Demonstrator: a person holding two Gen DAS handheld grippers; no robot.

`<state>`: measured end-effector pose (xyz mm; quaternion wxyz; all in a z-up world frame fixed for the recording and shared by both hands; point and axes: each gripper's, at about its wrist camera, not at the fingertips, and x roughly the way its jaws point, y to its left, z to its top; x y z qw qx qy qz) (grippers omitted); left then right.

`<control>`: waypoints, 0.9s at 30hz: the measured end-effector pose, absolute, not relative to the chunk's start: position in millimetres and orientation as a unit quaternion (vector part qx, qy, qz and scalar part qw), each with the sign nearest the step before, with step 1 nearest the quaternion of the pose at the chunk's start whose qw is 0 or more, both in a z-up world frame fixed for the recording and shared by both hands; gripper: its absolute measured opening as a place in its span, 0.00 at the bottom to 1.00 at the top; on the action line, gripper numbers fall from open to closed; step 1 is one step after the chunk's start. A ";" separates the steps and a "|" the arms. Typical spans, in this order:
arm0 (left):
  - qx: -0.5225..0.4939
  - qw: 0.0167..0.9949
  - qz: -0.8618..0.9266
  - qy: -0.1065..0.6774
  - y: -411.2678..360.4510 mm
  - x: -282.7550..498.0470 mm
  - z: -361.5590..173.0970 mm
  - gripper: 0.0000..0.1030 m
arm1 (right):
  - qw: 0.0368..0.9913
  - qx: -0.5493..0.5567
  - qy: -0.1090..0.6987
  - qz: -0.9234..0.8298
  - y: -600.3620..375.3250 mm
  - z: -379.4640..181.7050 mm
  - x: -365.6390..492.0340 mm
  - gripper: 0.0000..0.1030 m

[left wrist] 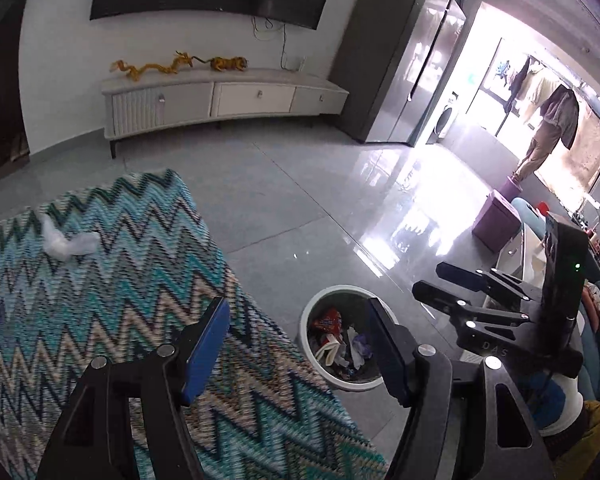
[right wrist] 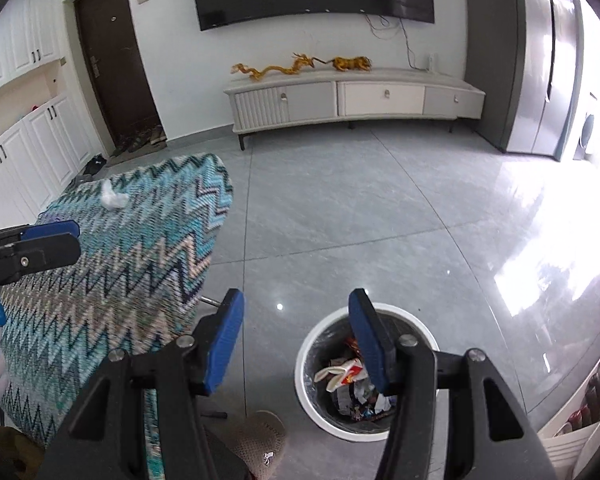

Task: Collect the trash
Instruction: 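Move both open tools back to the remaining items on the rug, then grasp the other purple glove with the left tool while the right tool grasps the clear plastic bag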

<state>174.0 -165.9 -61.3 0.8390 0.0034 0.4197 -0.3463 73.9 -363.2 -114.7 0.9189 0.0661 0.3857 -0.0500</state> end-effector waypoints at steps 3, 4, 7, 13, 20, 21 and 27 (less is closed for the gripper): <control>-0.004 0.863 -0.317 0.393 -123.9 169.9 -44.7 0.73 | 0.930 0.043 0.364 -0.025 -325.0 -84.6 80.4 0.51; -0.005 0.871 -0.307 0.384 -109.4 168.9 -40.0 0.73 | 0.932 0.038 0.360 -0.019 -315.5 -78.5 81.8 0.51; -0.011 0.889 -0.276 0.365 -66.8 166.1 -33.0 0.74 | 0.938 0.018 0.346 0.005 -280.1 -57.6 86.6 0.51; -0.020 0.911 -0.205 0.356 9.8 173.3 -42.3 0.75 | 0.942 -0.012 0.331 0.056 -215.2 -30.0 100.5 0.51; -0.039 0.918 -0.138 0.370 88.1 206.6 -64.9 0.76 | 0.935 -0.047 0.336 0.103 -159.5 -25.9 132.3 0.51; -0.041 0.918 -0.131 0.373 94.8 210.0 -69.0 0.76 | 0.934 -0.049 0.337 0.109 -153.9 -27.2 138.7 0.51; -0.052 0.914 -0.098 0.391 134.1 240.5 -91.1 0.79 | 0.925 -0.055 0.351 0.132 -138.8 -43.3 178.7 0.51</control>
